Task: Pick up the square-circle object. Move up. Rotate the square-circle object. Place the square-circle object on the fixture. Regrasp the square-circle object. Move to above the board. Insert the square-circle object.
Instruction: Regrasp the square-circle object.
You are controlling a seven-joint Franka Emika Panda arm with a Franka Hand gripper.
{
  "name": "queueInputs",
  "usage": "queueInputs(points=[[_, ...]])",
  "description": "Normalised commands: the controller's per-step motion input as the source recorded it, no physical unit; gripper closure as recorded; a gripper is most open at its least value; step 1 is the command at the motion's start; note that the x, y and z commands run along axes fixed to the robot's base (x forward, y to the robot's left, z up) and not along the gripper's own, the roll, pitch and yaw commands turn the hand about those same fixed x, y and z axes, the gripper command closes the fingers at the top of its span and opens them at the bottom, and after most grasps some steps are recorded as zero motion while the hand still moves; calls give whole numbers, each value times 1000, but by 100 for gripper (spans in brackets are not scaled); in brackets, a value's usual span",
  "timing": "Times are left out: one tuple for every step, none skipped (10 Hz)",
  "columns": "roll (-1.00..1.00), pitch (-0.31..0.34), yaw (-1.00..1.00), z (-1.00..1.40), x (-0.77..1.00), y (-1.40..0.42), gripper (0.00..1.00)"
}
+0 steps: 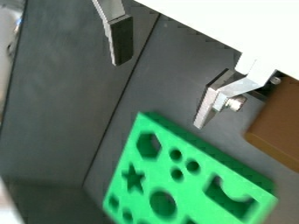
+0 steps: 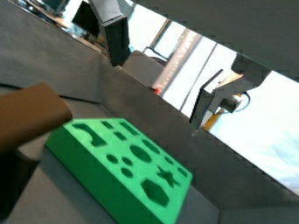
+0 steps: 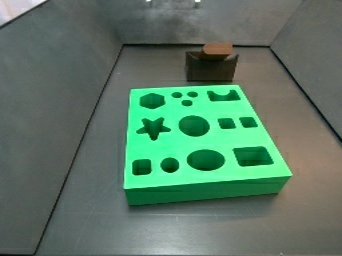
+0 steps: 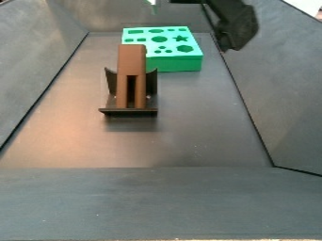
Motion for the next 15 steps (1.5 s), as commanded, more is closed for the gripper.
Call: queueInputs(points=[[840, -6, -1000, -1000, -114, -384, 0], [830, -35, -1000, -1000, 2, -327, 0], [812, -63, -1000, -835, 10, -185, 0], [800, -89, -1000, -647, 24, -108, 0], [789, -119, -1000, -396, 38, -59, 0], [780, -141, -1000, -205, 39, -38, 0], [773, -163, -1000, -54, 25, -16, 0], [764, -193, -1000, -20, 4, -14, 0], [758, -217, -1000, -14, -4, -19, 0], [754, -232, -1000, -7, -17, -15, 0], [742, -268, -1000, 3, -36, -10, 0], [738, -279, -1000, 2, -38, -11, 0], [727, -305, -1000, 8, -46, -11, 0], [723, -310, -1000, 9, -47, -8, 0], [716, -321, -1000, 7, -47, -12, 0]])
